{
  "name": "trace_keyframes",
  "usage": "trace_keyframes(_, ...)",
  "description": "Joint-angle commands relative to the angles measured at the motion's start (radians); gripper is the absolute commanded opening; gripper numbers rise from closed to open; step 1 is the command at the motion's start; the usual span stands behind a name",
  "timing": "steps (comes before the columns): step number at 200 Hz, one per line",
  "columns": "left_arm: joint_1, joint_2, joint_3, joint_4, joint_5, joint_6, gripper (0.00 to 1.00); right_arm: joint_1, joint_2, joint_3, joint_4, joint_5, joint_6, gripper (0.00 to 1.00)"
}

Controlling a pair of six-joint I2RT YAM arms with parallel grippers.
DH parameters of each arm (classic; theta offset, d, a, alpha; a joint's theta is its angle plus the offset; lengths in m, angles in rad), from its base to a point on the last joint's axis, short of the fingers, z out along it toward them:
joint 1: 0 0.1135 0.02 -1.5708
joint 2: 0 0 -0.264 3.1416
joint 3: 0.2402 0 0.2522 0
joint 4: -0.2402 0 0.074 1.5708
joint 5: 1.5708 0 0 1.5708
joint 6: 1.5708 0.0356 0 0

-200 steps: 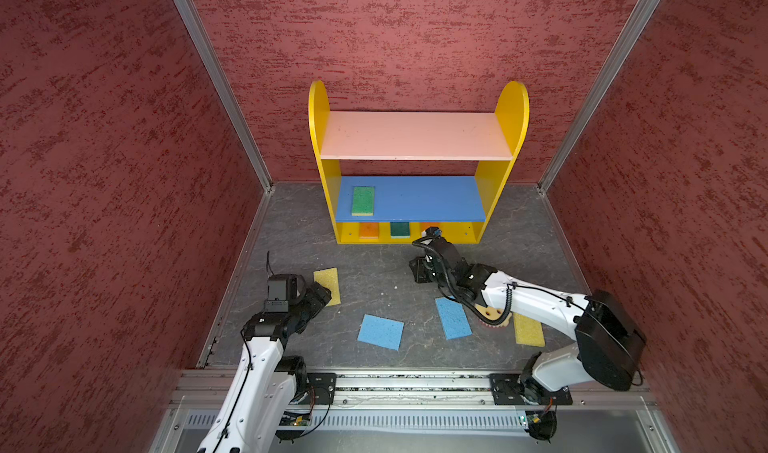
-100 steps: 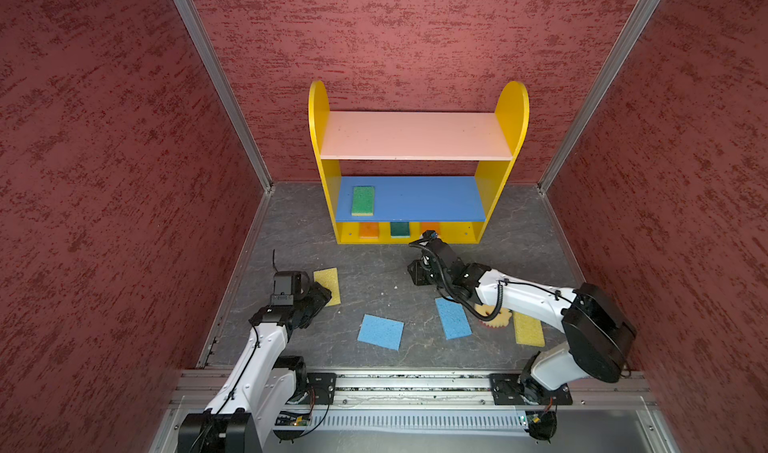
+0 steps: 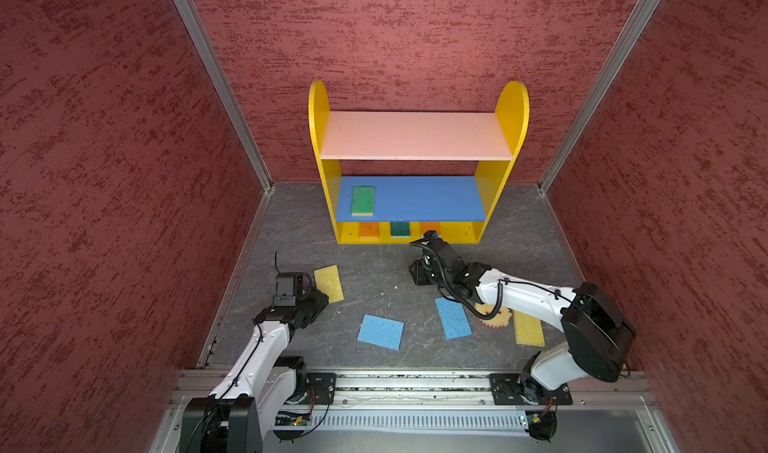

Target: Place and organize the cleaning sponges onto the shelf

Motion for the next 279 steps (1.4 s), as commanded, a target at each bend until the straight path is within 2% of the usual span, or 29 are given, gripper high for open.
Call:
trace_keyframes(1,-0.002,-0.027,-0.016,0.004,0.004,0.012,0.26,-0.006,-0.017,-0.007,0.020,-0.020,0.024,0.39)
trace_keyframes(54,-0.015,-0.107,-0.006,-0.058,0.038,0.015,0.00,-0.006,-0.020,-0.037,0.053,-0.045,0.065,0.39)
trace_keyframes(70,-0.033,-0.149,0.008,-0.078,0.065,0.007,0.00,-0.008,-0.017,-0.039,0.053,-0.050,0.079,0.39)
trace_keyframes(99,-0.097,-0.204,0.063,-0.135,0.045,-0.003,0.00,-0.008,-0.015,-0.056,0.095,-0.098,0.094,0.40)
trace_keyframes(138,-0.202,-0.222,0.102,-0.095,0.044,-0.075,0.00,-0.012,0.014,-0.109,0.337,-0.241,0.175,0.51)
trace_keyframes(158,-0.227,-0.194,0.139,-0.110,0.029,-0.052,0.00,-0.012,0.064,-0.097,0.393,-0.276,0.222,0.52)
trace_keyframes(165,-0.229,-0.187,0.150,-0.126,0.015,-0.032,0.04,-0.012,0.081,-0.087,0.398,-0.289,0.234,0.52)
trace_keyframes(173,-0.229,-0.181,0.162,-0.152,-0.005,-0.015,0.14,-0.011,0.099,-0.079,0.406,-0.302,0.243,0.52)
trace_keyframes(182,-0.226,-0.178,0.173,-0.177,-0.029,-0.003,0.36,-0.012,0.111,-0.076,0.416,-0.314,0.246,0.52)
trace_keyframes(190,-0.222,-0.182,0.178,-0.194,-0.041,0.006,0.52,-0.012,0.120,-0.074,0.417,-0.319,0.246,0.52)
trace_keyframes(207,-0.213,-0.195,0.182,-0.224,-0.078,0.025,0.72,-0.012,0.131,-0.066,0.401,-0.322,0.243,0.53)
trace_keyframes(225,-0.173,-0.184,0.178,-0.242,-0.096,0.046,0.81,-0.012,0.137,-0.064,0.380,-0.315,0.229,0.54)
trace_keyframes(236,-0.135,-0.165,0.172,-0.243,-0.065,0.056,0.84,-0.012,0.140,-0.057,0.349,-0.302,0.212,0.54)
trace_keyframes(255,-0.093,-0.141,0.165,-0.242,-0.025,0.079,0.86,-0.011,0.143,-0.036,0.287,-0.284,0.182,0.52)
trace_keyframes(279,-0.069,-0.123,0.155,-0.240,-0.033,0.100,0.87,-0.003,0.148,-0.013,0.227,-0.258,0.136,0.52)
